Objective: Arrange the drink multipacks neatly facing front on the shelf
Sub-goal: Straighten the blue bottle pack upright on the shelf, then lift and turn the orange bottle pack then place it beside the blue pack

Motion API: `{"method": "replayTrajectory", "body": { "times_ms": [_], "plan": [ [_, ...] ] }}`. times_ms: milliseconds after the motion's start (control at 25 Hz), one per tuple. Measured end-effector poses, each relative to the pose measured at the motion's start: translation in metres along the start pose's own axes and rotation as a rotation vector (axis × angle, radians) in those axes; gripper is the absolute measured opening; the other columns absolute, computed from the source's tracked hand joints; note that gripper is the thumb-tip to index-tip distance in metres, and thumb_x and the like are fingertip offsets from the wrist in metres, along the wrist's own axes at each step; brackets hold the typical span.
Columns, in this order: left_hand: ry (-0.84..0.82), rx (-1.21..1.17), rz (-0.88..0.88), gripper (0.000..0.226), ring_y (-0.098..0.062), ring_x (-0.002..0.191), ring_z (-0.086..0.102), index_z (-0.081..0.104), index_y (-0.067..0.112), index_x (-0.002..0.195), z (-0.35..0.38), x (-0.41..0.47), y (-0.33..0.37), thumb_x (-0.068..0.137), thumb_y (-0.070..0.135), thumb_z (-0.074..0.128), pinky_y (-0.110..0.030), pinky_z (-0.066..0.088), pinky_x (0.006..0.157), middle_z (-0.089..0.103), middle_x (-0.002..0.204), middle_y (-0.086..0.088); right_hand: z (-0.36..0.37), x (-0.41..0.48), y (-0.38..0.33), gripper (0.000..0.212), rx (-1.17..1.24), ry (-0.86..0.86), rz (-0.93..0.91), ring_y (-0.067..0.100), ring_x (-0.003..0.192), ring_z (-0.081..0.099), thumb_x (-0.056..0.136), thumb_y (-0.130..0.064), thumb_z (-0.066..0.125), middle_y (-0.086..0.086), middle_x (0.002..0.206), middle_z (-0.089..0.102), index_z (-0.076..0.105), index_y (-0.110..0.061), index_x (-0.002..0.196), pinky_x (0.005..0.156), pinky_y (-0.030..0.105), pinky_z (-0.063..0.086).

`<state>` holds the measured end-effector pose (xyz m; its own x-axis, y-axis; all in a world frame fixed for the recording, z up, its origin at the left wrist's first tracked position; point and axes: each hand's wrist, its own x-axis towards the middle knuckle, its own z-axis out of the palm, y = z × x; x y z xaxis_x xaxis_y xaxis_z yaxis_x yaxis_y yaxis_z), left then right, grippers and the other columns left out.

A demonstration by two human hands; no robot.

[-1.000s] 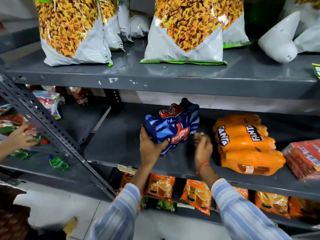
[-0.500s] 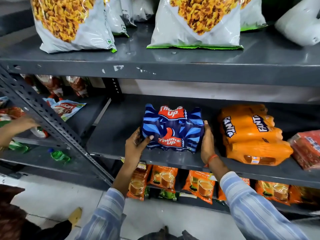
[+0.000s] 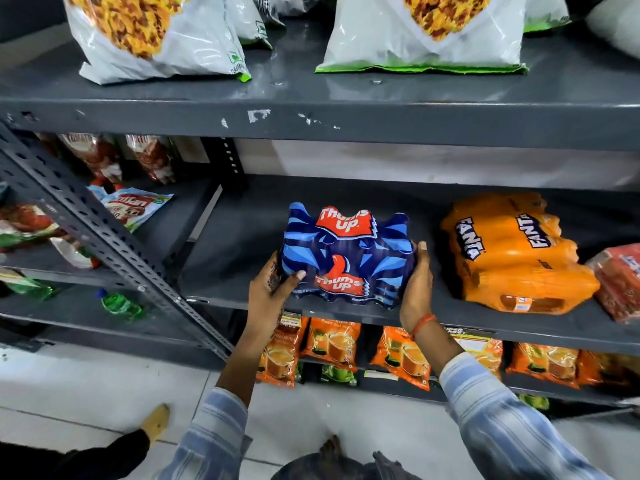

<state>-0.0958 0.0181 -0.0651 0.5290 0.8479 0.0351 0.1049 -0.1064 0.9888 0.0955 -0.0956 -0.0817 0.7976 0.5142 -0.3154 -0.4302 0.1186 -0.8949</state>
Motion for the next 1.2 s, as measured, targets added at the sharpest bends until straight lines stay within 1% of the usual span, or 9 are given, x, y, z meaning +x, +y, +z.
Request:
{"method": "replayTrajectory", "body": {
  "times_ms": [200, 400, 560, 640, 720, 800, 880, 1120, 1200],
  "plan": [
    [0.005, 0.001, -0.007, 0.044, 0.017, 0.095, 0.06, 0.05, 0.025, 0.124, 0.001, 0.002, 0.0, 0.084, 0.015, 0.065, -0.001, 0.048, 0.072, 0.061, 0.109, 0.018, 0.001, -0.003, 0.001, 0.057, 0.03, 0.011, 0.004, 0.02, 0.093, 0.07, 0.088, -0.061, 0.034, 0.002, 0.108, 0.071, 0.061, -0.021, 0.118, 0.073, 0.032, 0.058],
    [-0.006, -0.013, 0.002, 0.046, 0.002, 0.102, 0.062, 0.048, 0.02, 0.129, -0.001, 0.002, -0.001, 0.085, 0.016, 0.063, -0.007, 0.052, 0.078, 0.061, 0.119, 0.003, 0.004, -0.004, 0.001, 0.058, 0.032, 0.027, -0.006, 0.024, 0.097, 0.069, 0.087, -0.061, 0.035, 0.006, 0.11, 0.07, 0.062, -0.019, 0.116, 0.083, 0.039, 0.057],
    [0.009, 0.004, -0.022, 0.054, -0.017, 0.119, 0.056, 0.042, 0.022, 0.133, 0.003, -0.001, 0.004, 0.084, 0.022, 0.064, -0.006, 0.05, 0.077, 0.056, 0.126, 0.004, 0.004, -0.005, -0.002, 0.045, 0.017, 0.051, -0.019, 0.015, 0.083, 0.073, 0.087, -0.061, 0.037, -0.001, 0.096, 0.073, 0.066, -0.028, 0.097, 0.063, 0.026, 0.058],
    [0.033, 0.101, -0.04, 0.08, -0.022, 0.134, 0.04, 0.021, 0.027, 0.144, 0.013, -0.008, 0.008, 0.078, 0.039, 0.065, -0.017, 0.044, 0.093, 0.038, 0.147, -0.001, 0.004, -0.006, -0.004, 0.041, 0.006, 0.059, -0.021, 0.012, 0.082, 0.072, 0.089, -0.058, 0.037, -0.003, 0.095, 0.072, 0.065, -0.029, 0.097, 0.058, 0.022, 0.056],
    [0.084, 0.315, 0.053, 0.099, -0.023, 0.145, 0.009, -0.006, 0.028, 0.146, 0.031, -0.017, 0.016, 0.075, 0.056, 0.057, -0.034, 0.026, 0.108, 0.0, 0.16, -0.002, 0.002, -0.007, -0.01, 0.041, -0.033, 0.121, -0.1, 0.011, 0.094, 0.067, 0.093, -0.052, 0.035, -0.002, 0.106, 0.067, 0.059, -0.025, 0.111, 0.065, 0.018, 0.054],
    [0.134, 0.554, 0.23, 0.1, -0.017, 0.144, -0.015, -0.021, 0.027, 0.142, 0.052, -0.02, 0.026, 0.078, 0.065, 0.045, -0.04, 0.005, 0.115, -0.025, 0.154, 0.002, -0.002, -0.008, -0.023, 0.038, -0.12, 0.185, -0.318, 0.009, 0.109, 0.056, 0.097, -0.04, 0.033, 0.0, 0.121, 0.059, 0.054, -0.021, 0.122, 0.079, 0.008, 0.048],
    [0.138, 0.707, 0.317, 0.095, -0.016, 0.141, -0.024, -0.024, 0.024, 0.14, 0.075, -0.022, 0.041, 0.083, 0.065, 0.038, -0.04, -0.002, 0.116, -0.034, 0.149, 0.003, -0.012, -0.007, -0.038, 0.033, -0.216, 0.177, -0.531, 0.01, 0.117, 0.049, 0.098, -0.032, 0.033, 0.002, 0.126, 0.054, 0.053, -0.018, 0.12, 0.089, 0.004, 0.04],
    [0.05, 0.599, 0.562, 0.078, -0.018, 0.146, -0.004, -0.001, 0.016, 0.146, 0.174, -0.05, 0.073, 0.091, 0.046, 0.044, -0.027, 0.007, 0.119, -0.007, 0.155, -0.007, -0.077, -0.001, -0.094, 0.028, -0.593, 0.199, -0.794, 0.021, 0.11, 0.049, 0.094, -0.021, 0.04, 0.014, 0.114, 0.055, 0.056, -0.007, 0.112, 0.094, 0.021, 0.035],
    [0.04, 0.458, 0.498, 0.073, -0.017, 0.147, 0.002, 0.011, 0.013, 0.147, 0.219, -0.065, 0.077, 0.09, 0.039, 0.05, -0.019, 0.007, 0.118, 0.002, 0.158, -0.008, -0.117, 0.009, -0.113, 0.032, -0.848, 0.188, -0.802, 0.031, 0.115, 0.047, 0.089, -0.022, 0.046, 0.021, 0.117, 0.054, 0.058, -0.004, 0.113, 0.099, 0.033, 0.034]
  ]
}}
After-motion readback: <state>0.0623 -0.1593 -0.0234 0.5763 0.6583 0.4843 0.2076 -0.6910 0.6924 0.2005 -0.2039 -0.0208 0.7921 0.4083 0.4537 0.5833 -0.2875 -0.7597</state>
